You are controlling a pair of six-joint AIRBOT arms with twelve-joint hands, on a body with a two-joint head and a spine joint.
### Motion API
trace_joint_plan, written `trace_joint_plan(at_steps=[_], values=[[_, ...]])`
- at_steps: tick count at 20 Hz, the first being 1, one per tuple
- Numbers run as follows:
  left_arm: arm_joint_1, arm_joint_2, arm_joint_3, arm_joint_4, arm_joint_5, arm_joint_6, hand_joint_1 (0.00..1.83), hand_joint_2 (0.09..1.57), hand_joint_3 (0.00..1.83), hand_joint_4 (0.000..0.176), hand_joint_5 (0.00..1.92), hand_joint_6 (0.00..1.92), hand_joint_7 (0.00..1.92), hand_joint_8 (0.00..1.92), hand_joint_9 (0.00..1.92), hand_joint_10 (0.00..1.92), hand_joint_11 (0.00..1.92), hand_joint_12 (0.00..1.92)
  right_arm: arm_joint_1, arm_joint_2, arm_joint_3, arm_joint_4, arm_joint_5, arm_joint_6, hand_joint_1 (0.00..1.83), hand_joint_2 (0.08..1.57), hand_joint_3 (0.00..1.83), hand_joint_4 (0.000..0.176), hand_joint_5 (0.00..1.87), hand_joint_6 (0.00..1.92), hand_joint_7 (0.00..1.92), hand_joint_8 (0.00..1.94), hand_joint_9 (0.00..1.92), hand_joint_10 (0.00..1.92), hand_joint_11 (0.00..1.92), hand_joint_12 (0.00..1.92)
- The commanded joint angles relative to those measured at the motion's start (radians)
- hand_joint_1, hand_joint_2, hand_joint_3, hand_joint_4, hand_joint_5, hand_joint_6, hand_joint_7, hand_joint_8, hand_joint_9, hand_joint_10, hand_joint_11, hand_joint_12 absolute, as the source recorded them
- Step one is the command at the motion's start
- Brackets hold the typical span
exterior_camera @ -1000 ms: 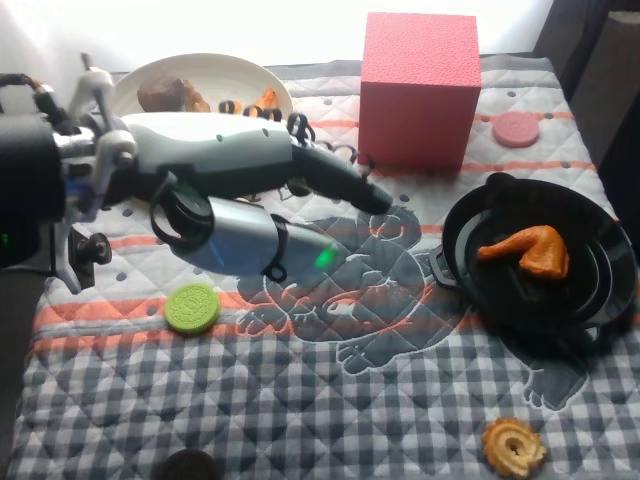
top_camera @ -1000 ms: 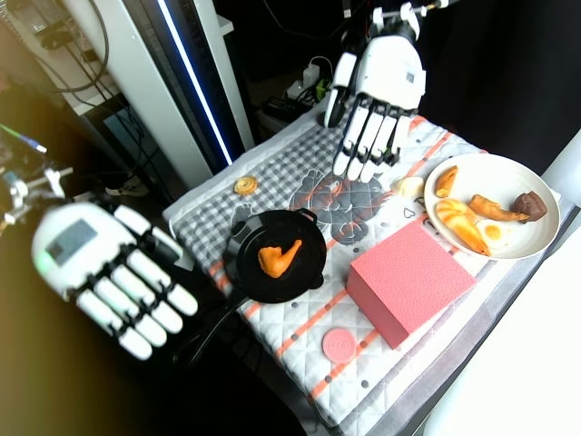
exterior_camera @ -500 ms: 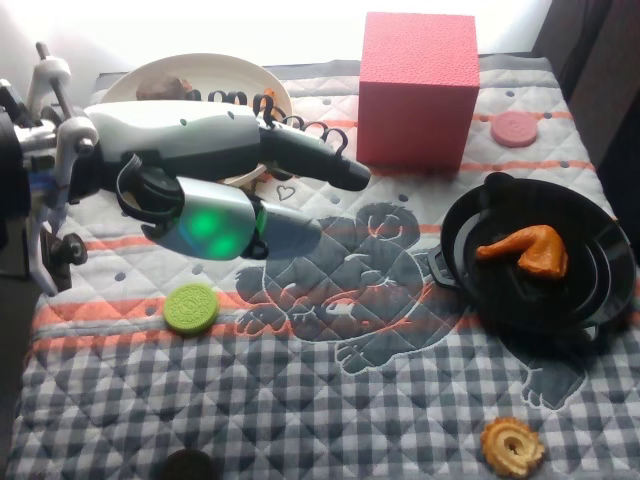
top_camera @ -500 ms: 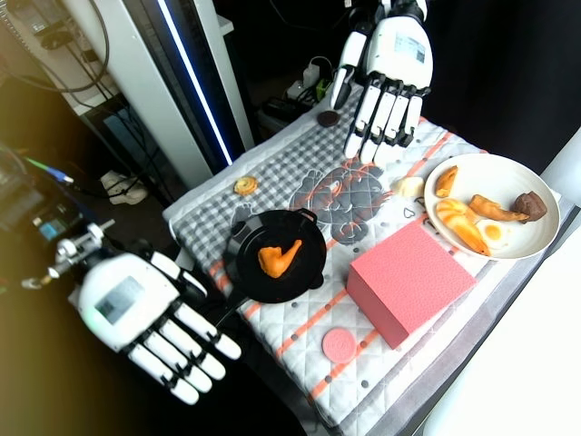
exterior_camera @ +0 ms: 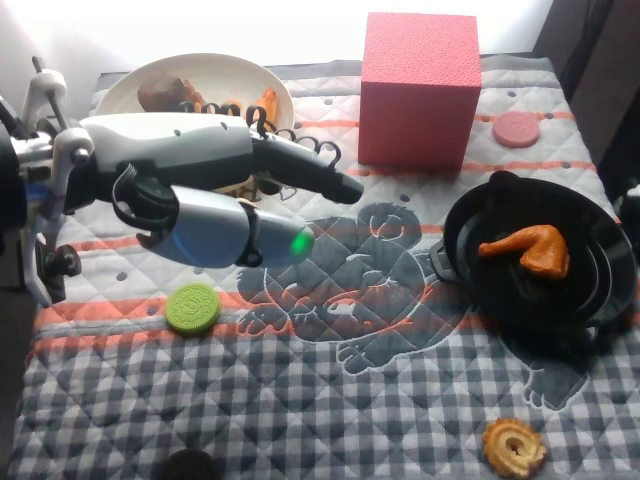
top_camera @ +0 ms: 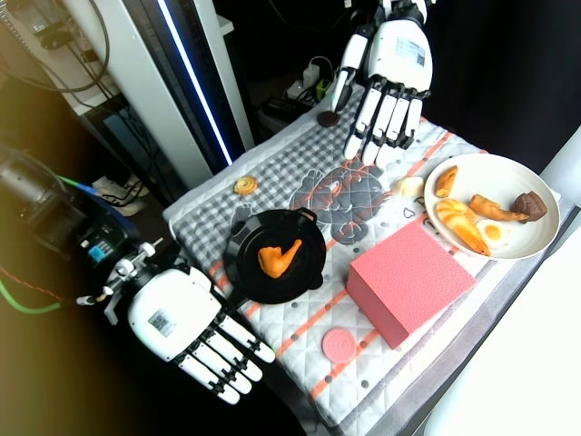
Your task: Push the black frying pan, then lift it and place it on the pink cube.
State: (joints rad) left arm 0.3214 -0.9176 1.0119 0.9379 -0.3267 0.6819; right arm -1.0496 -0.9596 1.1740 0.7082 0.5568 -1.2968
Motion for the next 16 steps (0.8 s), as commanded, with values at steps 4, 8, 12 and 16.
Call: trace_joint_plan(at_steps=[4, 8, 12, 16], values=[[0.008, 0.013, 0.003, -0.065, -0.073, 0.013, 0.28, 1.38, 0.00, 0.053, 0.43, 0.01, 0.38, 0.00, 0.31, 0.03, 0.00, 1.20, 0.001, -0.002, -0.030, 0.004, 0.160, -0.001, 1.25, 1.25, 0.00, 0.000, 1.11, 1.92, 1.33, 1.94, 1.47, 1.92, 1.53, 1.92], [0.019, 0.015, 0.002, -0.115, -0.074, 0.054, 0.32, 1.37, 0.00, 0.044, 0.45, 0.01, 0.40, 0.01, 0.33, 0.04, 0.00, 1.25, -0.011, -0.003, -0.065, 0.010, 0.230, 0.008, 1.60, 1.25, 0.00, 0.000, 1.41, 1.92, 1.57, 1.94, 1.63, 1.92, 1.66, 1.92], [0.055, 0.021, 0.003, -0.218, -0.087, 0.128, 0.41, 1.36, 0.00, 0.046, 0.46, 0.01, 0.41, 0.00, 0.34, 0.05, 0.00, 1.24, -0.096, -0.002, -0.096, 0.004, 0.400, 0.128, 1.48, 1.33, 0.00, 0.000, 1.34, 1.92, 1.56, 1.94, 1.65, 1.92, 1.65, 1.92], [0.066, 0.022, 0.004, -0.251, -0.096, 0.154, 0.41, 1.37, 0.00, 0.058, 0.46, 0.01, 0.40, 0.00, 0.33, 0.04, 0.00, 1.25, -0.139, 0.015, -0.141, -0.012, 0.556, 0.200, 1.41, 1.35, 0.00, 0.000, 1.22, 1.92, 1.49, 1.94, 1.61, 1.92, 1.64, 1.92]])
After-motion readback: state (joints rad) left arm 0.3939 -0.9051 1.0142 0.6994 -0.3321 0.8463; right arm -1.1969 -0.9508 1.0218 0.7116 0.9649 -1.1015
